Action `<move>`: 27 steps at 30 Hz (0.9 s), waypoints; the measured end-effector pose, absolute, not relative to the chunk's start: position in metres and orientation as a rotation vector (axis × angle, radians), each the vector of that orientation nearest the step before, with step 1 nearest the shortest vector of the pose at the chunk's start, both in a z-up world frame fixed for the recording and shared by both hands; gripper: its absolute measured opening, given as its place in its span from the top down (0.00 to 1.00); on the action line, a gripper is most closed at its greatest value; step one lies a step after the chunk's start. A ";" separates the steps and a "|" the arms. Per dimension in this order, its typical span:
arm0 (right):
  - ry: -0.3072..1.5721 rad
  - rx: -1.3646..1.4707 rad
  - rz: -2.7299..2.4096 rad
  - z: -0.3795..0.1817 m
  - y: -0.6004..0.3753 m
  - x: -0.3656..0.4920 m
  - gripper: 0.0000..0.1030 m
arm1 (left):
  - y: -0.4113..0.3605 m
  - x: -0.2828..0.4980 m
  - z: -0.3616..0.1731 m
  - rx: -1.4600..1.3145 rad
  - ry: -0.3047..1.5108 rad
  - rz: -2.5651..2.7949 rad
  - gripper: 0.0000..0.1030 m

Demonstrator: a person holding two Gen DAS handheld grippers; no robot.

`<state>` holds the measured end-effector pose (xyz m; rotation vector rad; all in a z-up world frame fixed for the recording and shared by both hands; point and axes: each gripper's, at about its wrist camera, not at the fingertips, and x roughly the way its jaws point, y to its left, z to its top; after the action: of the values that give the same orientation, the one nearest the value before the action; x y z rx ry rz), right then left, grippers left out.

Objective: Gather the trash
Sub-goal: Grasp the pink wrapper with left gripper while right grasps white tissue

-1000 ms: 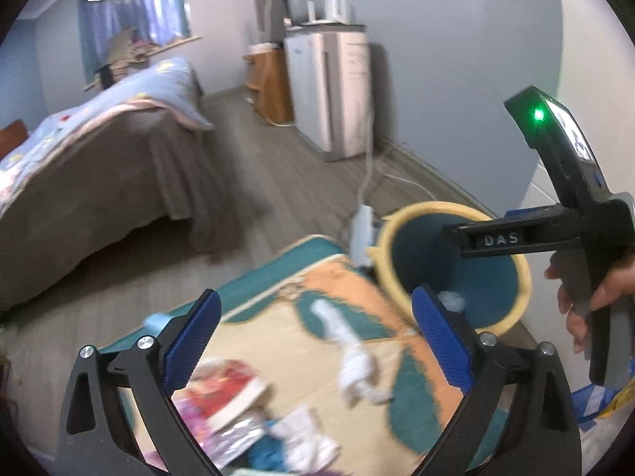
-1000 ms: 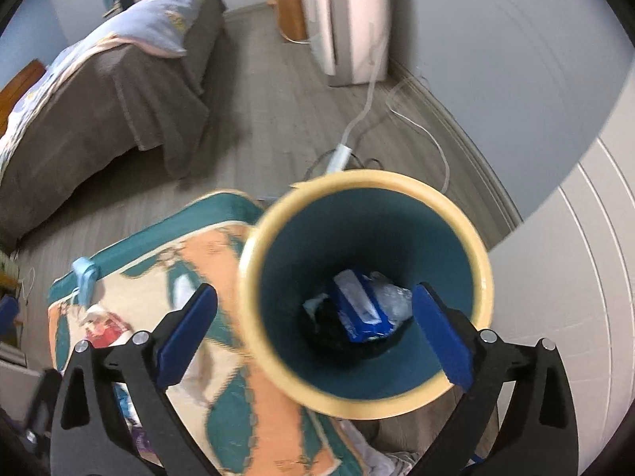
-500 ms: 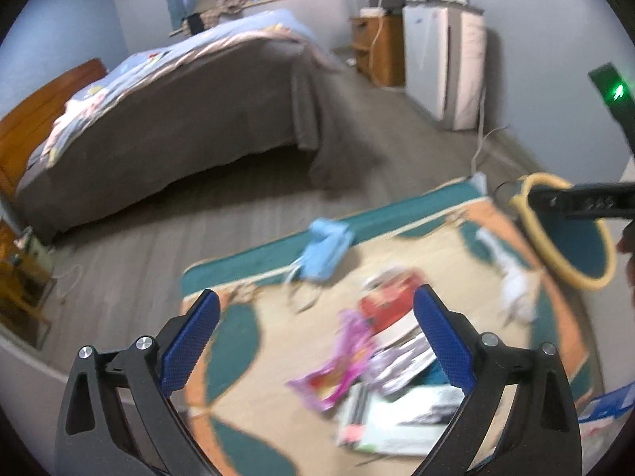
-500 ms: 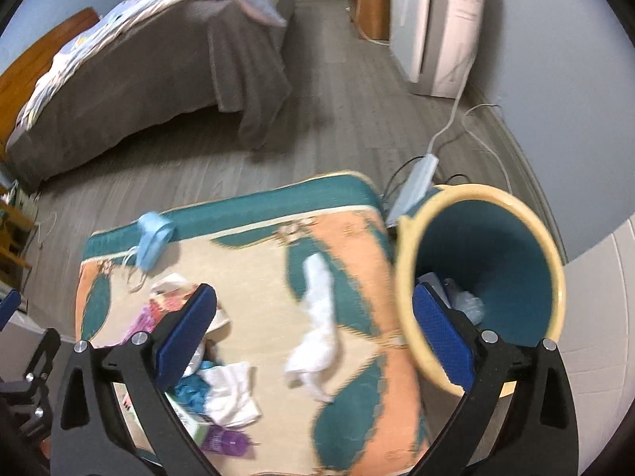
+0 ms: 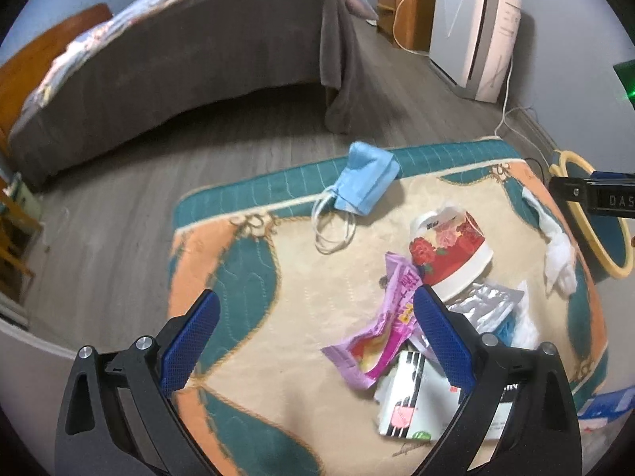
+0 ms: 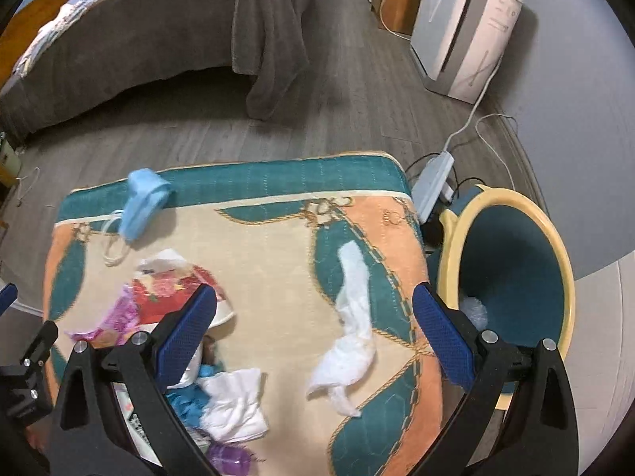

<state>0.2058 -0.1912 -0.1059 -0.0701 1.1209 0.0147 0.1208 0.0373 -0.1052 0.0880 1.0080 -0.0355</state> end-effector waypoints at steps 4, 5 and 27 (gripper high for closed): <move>1.132 -0.065 -0.008 -0.114 -0.209 0.206 0.06 | 0.030 0.125 -0.122 0.099 1.041 -0.063 0.06; 1.139 -0.049 -0.016 -0.117 -0.214 0.206 0.06 | 0.026 0.127 -0.125 0.118 1.056 -0.063 0.06; 1.376 -0.030 0.070 -0.167 -0.208 0.196 0.74 | -0.002 0.131 -0.156 0.217 1.201 -0.193 0.89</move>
<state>0.1963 -0.2082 -0.1667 -0.0298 1.3760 0.0697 0.1310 -0.0025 -0.1563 0.2171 1.2013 -0.1925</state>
